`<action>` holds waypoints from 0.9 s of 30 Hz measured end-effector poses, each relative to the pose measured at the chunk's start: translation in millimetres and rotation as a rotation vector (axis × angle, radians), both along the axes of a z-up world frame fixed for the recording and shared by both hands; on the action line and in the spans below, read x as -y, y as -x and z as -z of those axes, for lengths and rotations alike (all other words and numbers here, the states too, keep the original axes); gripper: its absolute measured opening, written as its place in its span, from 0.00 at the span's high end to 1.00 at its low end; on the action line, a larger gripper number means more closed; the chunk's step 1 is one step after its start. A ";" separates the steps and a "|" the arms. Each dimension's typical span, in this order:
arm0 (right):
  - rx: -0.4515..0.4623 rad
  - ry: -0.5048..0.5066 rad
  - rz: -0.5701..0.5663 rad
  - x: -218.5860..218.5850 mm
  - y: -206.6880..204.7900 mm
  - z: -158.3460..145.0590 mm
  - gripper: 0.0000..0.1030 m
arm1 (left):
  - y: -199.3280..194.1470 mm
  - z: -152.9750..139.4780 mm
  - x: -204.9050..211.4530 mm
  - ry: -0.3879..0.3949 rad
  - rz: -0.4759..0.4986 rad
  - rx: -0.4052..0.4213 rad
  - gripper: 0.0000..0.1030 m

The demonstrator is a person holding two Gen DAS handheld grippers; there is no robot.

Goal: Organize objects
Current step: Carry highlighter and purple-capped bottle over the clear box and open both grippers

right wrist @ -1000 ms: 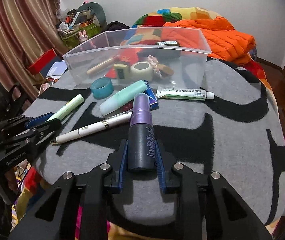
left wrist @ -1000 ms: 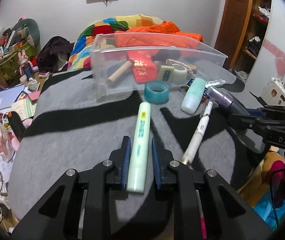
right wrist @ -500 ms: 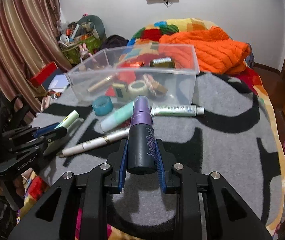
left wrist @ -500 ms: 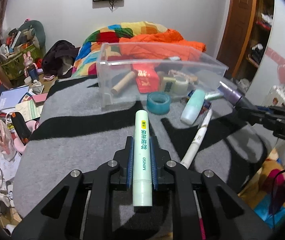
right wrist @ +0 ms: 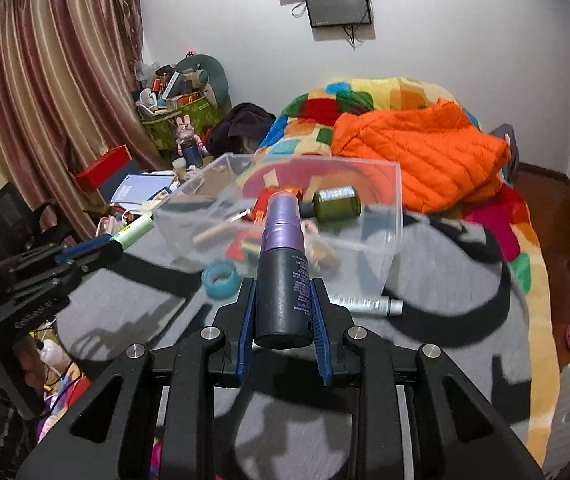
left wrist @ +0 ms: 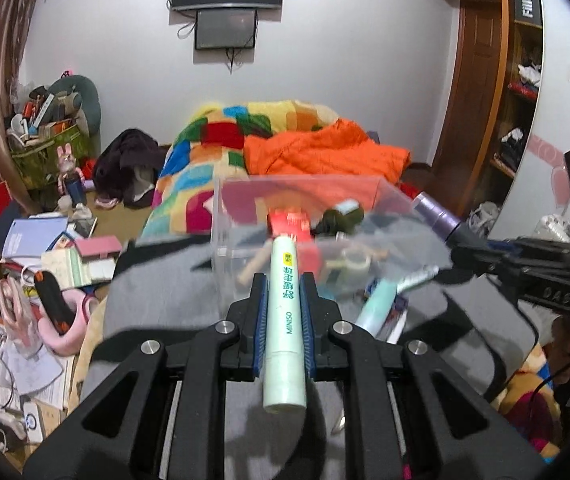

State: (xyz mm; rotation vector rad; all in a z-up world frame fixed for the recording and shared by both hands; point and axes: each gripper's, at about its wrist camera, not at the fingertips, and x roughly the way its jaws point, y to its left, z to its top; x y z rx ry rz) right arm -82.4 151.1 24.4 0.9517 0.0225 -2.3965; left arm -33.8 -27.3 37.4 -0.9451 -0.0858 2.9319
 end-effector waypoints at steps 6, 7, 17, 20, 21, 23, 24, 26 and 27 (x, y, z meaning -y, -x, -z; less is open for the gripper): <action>0.005 0.011 -0.012 13.2 38.2 -1.1 0.77 | 30.9 -11.0 1.3 -0.012 0.009 -0.020 0.85; 0.008 0.010 -0.012 14.7 42.9 -0.7 0.77 | 38.0 -10.5 2.7 -0.027 0.013 -0.009 0.85; 0.100 -0.020 -0.017 31.9 100.0 22.0 0.77 | 107.4 15.7 14.4 -0.168 0.050 0.150 0.85; 0.121 -0.039 -0.019 38.4 108.9 32.7 0.77 | 117.1 21.8 9.0 -0.159 0.057 0.165 0.85; 0.125 -0.045 -0.019 40.1 110.8 35.2 0.77 | 119.2 21.3 8.1 -0.156 0.059 0.163 0.86; 0.118 -0.060 -0.017 43.6 111.1 38.9 0.77 | 119.6 21.0 2.3 -0.132 0.058 0.147 0.85; 0.102 -0.072 -0.013 45.0 109.1 39.1 0.77 | 119.1 20.7 -0.4 -0.118 0.059 0.143 0.82; 0.053 -0.115 -0.006 47.8 102.3 36.9 0.76 | 116.4 18.8 -5.5 -0.097 0.066 0.129 0.76; 0.030 -0.137 -0.010 49.3 97.4 35.0 0.73 | 115.5 17.9 -6.8 -0.091 0.067 0.124 0.73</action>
